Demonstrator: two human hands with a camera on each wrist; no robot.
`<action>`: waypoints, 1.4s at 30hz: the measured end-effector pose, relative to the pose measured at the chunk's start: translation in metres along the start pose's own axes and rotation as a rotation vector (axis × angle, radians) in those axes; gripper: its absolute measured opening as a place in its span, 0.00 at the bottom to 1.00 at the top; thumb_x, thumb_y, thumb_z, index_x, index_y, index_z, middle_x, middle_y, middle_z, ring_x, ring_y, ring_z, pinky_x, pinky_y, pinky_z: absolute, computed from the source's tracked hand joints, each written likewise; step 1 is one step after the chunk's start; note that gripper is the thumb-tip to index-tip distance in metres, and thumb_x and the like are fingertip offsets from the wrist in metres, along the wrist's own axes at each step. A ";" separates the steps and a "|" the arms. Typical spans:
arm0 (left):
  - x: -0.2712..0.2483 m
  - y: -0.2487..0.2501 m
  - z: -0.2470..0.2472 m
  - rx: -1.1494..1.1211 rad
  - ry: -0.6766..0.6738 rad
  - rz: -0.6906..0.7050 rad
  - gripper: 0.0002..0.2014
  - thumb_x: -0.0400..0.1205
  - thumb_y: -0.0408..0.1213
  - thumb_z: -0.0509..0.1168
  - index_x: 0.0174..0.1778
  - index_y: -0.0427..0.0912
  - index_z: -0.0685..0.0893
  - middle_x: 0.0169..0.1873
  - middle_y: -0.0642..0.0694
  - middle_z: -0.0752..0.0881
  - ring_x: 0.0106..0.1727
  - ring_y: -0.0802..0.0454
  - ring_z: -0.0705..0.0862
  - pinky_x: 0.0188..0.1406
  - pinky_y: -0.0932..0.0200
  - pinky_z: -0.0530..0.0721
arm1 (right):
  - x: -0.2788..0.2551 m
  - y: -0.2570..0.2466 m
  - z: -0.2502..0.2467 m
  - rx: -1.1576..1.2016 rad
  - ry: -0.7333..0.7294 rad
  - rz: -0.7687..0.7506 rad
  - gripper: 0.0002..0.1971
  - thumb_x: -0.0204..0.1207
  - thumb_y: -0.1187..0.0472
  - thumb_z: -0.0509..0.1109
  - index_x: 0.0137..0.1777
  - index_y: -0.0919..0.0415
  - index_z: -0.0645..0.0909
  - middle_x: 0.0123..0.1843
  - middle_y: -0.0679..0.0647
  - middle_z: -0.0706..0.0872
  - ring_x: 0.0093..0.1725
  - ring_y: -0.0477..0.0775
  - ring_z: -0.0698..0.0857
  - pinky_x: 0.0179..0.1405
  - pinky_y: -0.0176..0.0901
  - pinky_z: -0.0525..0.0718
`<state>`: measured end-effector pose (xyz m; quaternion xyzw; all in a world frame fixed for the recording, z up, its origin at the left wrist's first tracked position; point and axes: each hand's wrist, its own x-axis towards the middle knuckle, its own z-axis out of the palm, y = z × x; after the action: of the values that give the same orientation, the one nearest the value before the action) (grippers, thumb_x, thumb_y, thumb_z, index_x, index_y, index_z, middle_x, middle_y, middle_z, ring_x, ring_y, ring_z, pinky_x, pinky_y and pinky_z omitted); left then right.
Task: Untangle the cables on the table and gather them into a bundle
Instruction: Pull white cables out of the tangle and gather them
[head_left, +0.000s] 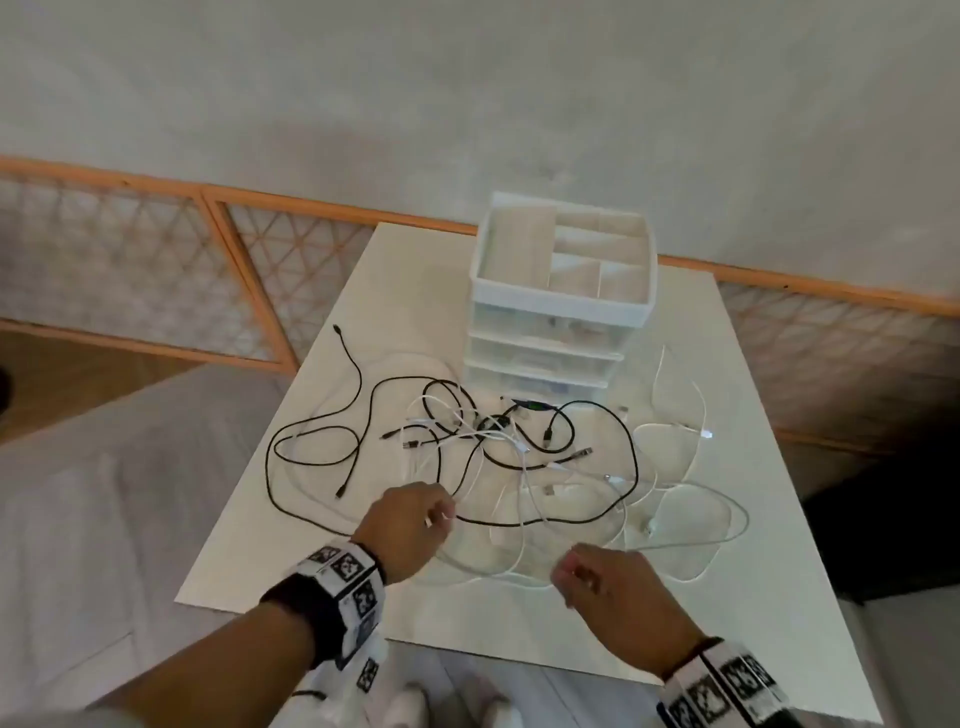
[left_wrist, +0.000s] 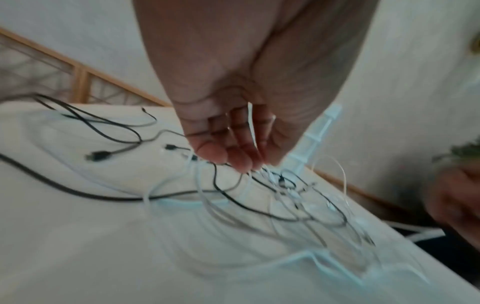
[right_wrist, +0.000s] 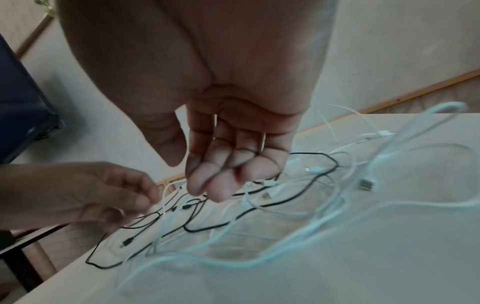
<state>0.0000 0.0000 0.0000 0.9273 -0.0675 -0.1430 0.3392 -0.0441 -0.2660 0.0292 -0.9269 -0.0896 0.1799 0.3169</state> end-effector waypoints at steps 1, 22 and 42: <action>0.003 0.003 0.007 0.066 -0.147 0.025 0.09 0.79 0.43 0.70 0.54 0.54 0.84 0.53 0.53 0.84 0.51 0.54 0.83 0.56 0.58 0.82 | 0.011 -0.002 0.003 0.001 0.025 -0.024 0.12 0.79 0.52 0.69 0.34 0.38 0.79 0.32 0.40 0.87 0.37 0.39 0.86 0.38 0.29 0.79; 0.035 0.017 -0.042 -0.096 0.171 0.194 0.12 0.81 0.44 0.67 0.33 0.51 0.73 0.26 0.55 0.78 0.28 0.58 0.76 0.31 0.62 0.72 | 0.070 -0.101 -0.061 -0.009 0.460 -0.117 0.09 0.71 0.54 0.81 0.33 0.47 0.85 0.28 0.38 0.82 0.31 0.37 0.82 0.35 0.24 0.73; 0.075 0.066 -0.175 -0.720 0.485 0.019 0.12 0.87 0.32 0.59 0.46 0.38 0.87 0.43 0.42 0.91 0.39 0.50 0.86 0.44 0.53 0.88 | 0.083 0.053 -0.088 -0.320 0.184 0.615 0.09 0.80 0.53 0.67 0.48 0.48 0.89 0.59 0.54 0.91 0.59 0.60 0.87 0.53 0.41 0.78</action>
<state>0.1236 0.0402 0.1542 0.7558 0.0597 0.0677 0.6485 0.0693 -0.3333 0.0379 -0.9607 0.1954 0.1663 0.1056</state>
